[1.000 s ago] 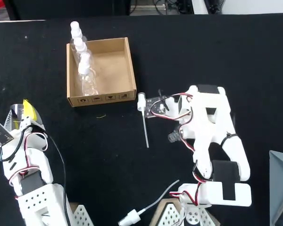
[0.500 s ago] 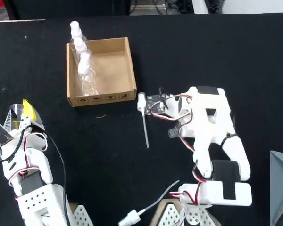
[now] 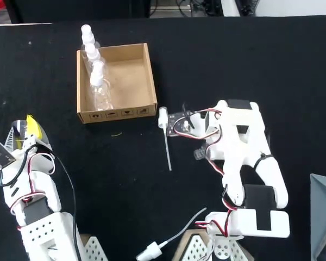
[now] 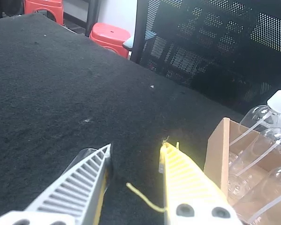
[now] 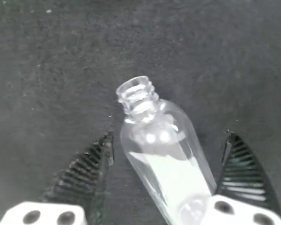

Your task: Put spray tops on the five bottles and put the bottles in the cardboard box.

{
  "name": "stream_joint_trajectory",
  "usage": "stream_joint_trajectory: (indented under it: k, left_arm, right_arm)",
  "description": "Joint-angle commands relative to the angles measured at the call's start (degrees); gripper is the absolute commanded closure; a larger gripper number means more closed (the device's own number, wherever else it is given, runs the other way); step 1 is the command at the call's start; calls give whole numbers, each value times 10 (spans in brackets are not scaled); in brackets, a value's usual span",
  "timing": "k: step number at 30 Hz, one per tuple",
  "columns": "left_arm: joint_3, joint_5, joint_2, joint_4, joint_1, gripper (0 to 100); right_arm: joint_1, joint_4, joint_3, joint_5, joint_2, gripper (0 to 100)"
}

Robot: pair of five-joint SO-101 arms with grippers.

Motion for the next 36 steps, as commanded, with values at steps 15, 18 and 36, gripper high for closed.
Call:
stream_joint_trajectory:
  k: [15, 18, 36]
  left_arm:
    - [13, -2, -4, -11, 7, 848]
    - [13, -2, -4, -11, 7, 848]
    - [13, -2, -4, -11, 7, 847]
  right_arm:
    - [-15, 4, 10, 42, 0, 691]
    - [-15, 4, 10, 42, 6, 691]
    - [6, -40, -18, -19, 57, 896]
